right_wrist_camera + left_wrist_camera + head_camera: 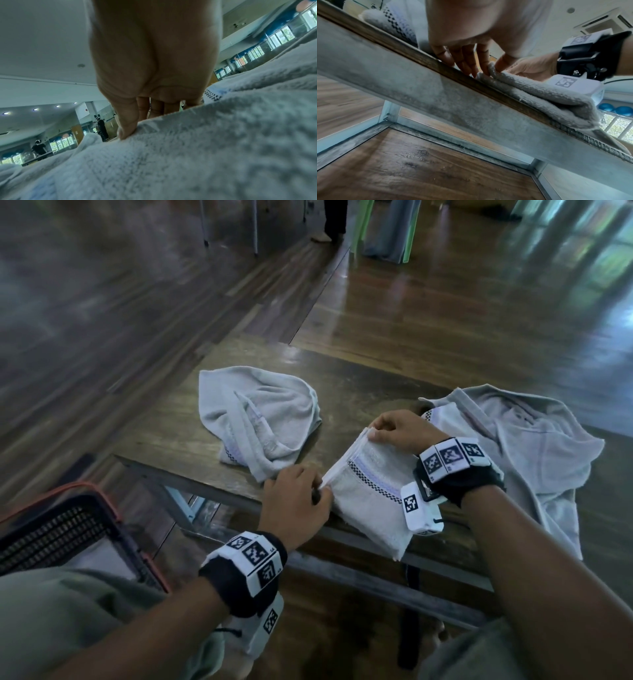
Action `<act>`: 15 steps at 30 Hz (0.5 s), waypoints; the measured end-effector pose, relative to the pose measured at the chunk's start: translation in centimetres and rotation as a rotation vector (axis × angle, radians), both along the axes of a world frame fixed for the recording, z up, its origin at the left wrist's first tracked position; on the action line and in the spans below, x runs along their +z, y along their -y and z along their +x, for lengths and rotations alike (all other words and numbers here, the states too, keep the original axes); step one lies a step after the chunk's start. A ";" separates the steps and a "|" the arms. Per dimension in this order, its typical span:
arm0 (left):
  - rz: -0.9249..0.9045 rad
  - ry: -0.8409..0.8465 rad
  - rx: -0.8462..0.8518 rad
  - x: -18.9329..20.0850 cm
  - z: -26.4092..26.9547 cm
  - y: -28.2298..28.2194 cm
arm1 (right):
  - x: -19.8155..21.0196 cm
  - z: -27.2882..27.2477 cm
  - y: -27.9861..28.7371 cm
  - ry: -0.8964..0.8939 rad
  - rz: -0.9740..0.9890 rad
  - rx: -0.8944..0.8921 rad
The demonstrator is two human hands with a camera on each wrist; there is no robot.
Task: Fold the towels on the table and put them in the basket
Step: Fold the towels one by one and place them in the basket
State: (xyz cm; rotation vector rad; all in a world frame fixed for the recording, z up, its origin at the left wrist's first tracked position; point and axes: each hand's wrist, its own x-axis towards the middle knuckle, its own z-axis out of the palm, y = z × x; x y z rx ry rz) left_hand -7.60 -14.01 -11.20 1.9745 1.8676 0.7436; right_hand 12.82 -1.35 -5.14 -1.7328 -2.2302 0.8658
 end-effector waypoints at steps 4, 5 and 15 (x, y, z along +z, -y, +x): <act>-0.026 0.053 0.006 0.2 -0.2 -0.1 | -0.9 -0.9 -0.4 0.132 0.048 -0.018; -0.028 0.058 0.007 0.3 -0.3 -0.2 | -1.0 -1.2 -0.3 0.155 0.049 -0.034; -0.092 0.081 -0.111 1.2 -0.7 -1.7 | -0.4 0.5 2.2 0.304 0.024 0.031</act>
